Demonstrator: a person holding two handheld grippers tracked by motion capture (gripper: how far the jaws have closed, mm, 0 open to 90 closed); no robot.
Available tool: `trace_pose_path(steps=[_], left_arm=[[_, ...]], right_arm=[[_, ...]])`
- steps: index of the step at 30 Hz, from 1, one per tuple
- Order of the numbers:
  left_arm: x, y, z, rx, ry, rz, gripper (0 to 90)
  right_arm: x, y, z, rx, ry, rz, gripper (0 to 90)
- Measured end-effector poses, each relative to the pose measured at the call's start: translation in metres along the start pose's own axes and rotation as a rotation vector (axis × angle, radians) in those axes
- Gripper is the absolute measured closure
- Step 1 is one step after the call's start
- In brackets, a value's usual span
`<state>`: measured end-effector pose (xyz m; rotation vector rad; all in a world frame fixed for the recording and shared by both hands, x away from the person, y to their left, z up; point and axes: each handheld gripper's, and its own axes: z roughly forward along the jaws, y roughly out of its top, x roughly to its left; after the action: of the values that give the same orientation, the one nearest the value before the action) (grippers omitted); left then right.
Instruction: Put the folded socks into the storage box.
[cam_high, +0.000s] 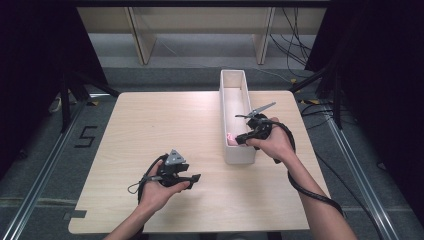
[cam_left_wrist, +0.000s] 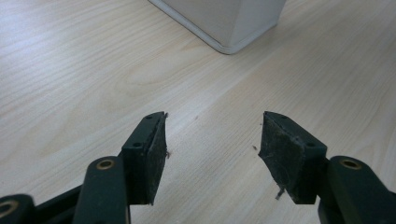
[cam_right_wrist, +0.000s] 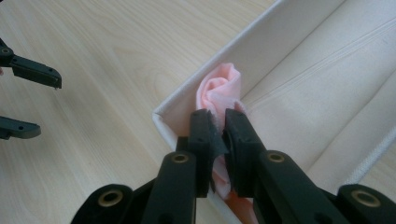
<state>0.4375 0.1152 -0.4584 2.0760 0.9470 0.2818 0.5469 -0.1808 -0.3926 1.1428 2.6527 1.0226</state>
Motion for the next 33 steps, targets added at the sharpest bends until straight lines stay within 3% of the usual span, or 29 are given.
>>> trace_pose_path(steps=[1, 3, 4, 9, 10, 14, 15, 20, 21, 23, 24, 27, 30, 32, 33], left_arm=[[0.0001, -0.0001, 0.0, 0.0, 0.0, 0.0, 40.3], [-0.0004, -0.0005, 0.0001, 0.0, 0.001, -0.007, 40.3], [-0.0002, -0.0006, 0.0002, 0.001, 0.0, -0.004, 40.3], [-0.0004, -0.001, 0.0004, 0.0, 0.001, -0.004, 40.3], [-0.0003, -0.0011, 0.0005, 0.0, 0.0, -0.003, 40.3], [-0.0002, -0.0014, 0.0008, 0.0, 0.001, -0.005, 40.3], [-0.0004, -0.0016, 0.0007, 0.0, 0.004, -0.008, 40.3], [0.0001, -0.0022, 0.0007, 0.0, -0.001, -0.009, 40.3], [0.0004, -0.0023, 0.0007, 0.002, -0.002, -0.008, 40.3], [0.0003, -0.0031, 0.0011, 0.001, 0.003, -0.011, 40.3], [0.0008, -0.0033, 0.0009, 0.004, 0.005, -0.006, 40.3], [0.0004, -0.0033, 0.0006, -0.004, 0.0, -0.015, 40.3], [0.0009, -0.0026, -0.0001, 0.002, 0.001, -0.006, 40.3], [0.0007, -0.002, -0.0002, 0.001, 0.001, -0.006, 40.3], [0.0007, -0.0017, -0.0002, 0.001, 0.001, -0.004, 40.3]], right_arm=[[0.0004, -0.0003, 0.0007, -0.002, -0.004, 0.007, 81.9], [-0.0021, 0.0, 0.0003, -0.001, -0.012, -0.027, 81.8], [-0.0005, -0.0005, 0.0003, 0.01, -0.005, 0.005, 81.7], [-0.0005, -0.0015, 0.0023, 0.016, 0.007, -0.006, 81.2], [-0.0012, -0.0013, 0.0019, 0.023, -0.011, -0.019, 81.1], [-0.0016, -0.0015, 0.0024, 0.032, -0.007, -0.007, 81.0], [-0.003, -0.0014, 0.0031, 0.019, -0.013, -0.025, 81.0], [-0.0034, -0.001, 0.0014, 0.032, -0.021, -0.013, 80.9], [-0.0018, -0.0009, 0.0007, 0.047, -0.014, 0.022, 80.8], [-0.0044, -0.0009, 0.0008, 0.033, -0.026, -0.002, 80.9], [-0.0037, -0.0012, 0.0013, 0.051, -0.02, 0.035, 81.0], [-0.005, -0.0018, 0.0008, 0.05, -0.02, 0.009, 81.4], [-0.0056, -0.0017, 0.0005, 0.054, -0.02, 0.01, 81.6], [-0.0042, -0.0015, 0.0003, 0.075, -0.029, 0.05, 81.5], [-0.0053, -0.0011, 0.0009, 0.071, -0.027, 0.032, 81.4]])
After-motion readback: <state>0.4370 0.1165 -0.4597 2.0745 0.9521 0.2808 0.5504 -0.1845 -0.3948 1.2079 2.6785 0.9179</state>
